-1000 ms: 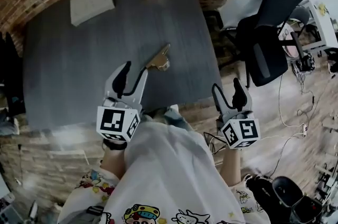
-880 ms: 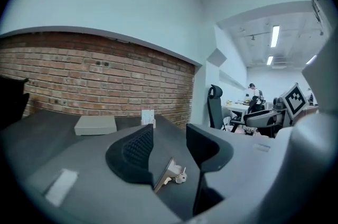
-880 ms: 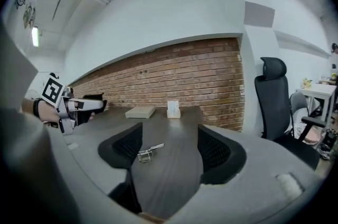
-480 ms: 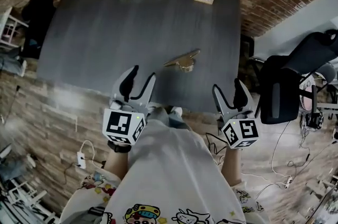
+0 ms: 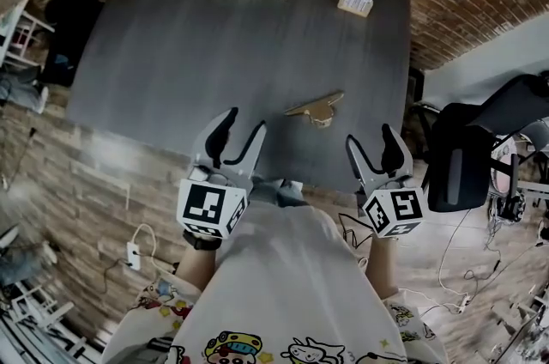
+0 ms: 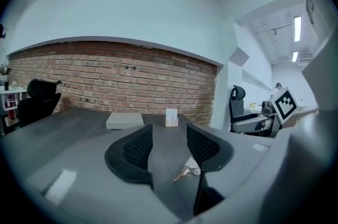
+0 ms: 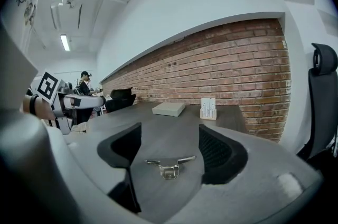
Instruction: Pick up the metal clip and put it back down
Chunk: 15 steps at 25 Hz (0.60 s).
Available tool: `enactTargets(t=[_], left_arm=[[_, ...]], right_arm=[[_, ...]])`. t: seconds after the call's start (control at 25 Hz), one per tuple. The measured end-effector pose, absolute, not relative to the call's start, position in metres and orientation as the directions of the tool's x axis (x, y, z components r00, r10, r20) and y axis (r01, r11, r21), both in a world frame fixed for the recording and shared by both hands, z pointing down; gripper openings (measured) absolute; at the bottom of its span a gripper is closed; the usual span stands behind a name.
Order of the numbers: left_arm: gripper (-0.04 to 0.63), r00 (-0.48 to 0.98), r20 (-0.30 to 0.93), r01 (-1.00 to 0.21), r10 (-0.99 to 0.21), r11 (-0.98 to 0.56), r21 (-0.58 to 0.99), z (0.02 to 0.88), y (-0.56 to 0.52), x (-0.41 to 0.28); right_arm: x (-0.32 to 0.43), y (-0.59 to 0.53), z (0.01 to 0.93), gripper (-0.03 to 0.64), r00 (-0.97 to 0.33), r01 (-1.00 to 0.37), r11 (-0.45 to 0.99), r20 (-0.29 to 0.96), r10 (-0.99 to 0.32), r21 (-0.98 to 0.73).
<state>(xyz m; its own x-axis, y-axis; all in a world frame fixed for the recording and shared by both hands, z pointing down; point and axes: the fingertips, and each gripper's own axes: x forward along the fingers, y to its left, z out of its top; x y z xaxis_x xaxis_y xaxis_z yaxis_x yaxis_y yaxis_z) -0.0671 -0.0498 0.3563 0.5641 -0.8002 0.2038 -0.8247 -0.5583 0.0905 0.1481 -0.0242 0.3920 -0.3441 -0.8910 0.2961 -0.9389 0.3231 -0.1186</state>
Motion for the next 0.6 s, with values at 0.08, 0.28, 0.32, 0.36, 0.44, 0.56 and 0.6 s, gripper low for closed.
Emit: enactTargets(t=[0.08, 0.28, 0.32, 0.36, 0.44, 0.56, 0.6], left_arm=[[0.206, 0.573, 0.197, -0.819, -0.796, -0.566, 0.094, 0.354, -0.060, -0.069], [0.206, 0.591, 0.193, -0.806, -0.783, -0.583, 0.104, 0.354, -0.078, -0.071], [0.206, 0.594, 0.192, -0.804, -0.781, -0.586, 0.105, 0.353, -0.081, -0.071], [0.206, 0.598, 0.192, -0.801, -0.778, -0.589, 0.107, 0.354, -0.084, -0.070], [0.206, 0.605, 0.192, -0.796, -0.773, -0.595, 0.112, 0.357, -0.088, -0.069], [0.206, 0.615, 0.196, -0.788, -0.764, -0.603, 0.122, 0.362, -0.090, -0.069], [0.206, 0.619, 0.198, -0.785, -0.760, -0.606, 0.124, 0.364, -0.090, -0.069]], right_arm=[[0.145, -0.032, 0.392, 0.337, -0.339, -0.941, 0.320, 0.299, -0.892, -0.112], [0.141, -0.046, 0.392, 0.340, -0.320, -0.947, 0.301, 0.301, -0.898, -0.109], [0.139, -0.049, 0.392, 0.341, -0.319, -0.948, 0.301, 0.303, -0.898, -0.107], [0.138, -0.051, 0.393, 0.342, -0.318, -0.948, 0.300, 0.306, -0.897, -0.106], [0.137, -0.054, 0.394, 0.345, -0.316, -0.949, 0.298, 0.311, -0.896, -0.105], [0.133, -0.056, 0.399, 0.350, -0.315, -0.949, 0.296, 0.327, -0.891, -0.106], [0.131, -0.057, 0.402, 0.351, -0.315, -0.949, 0.296, 0.334, -0.888, -0.107]])
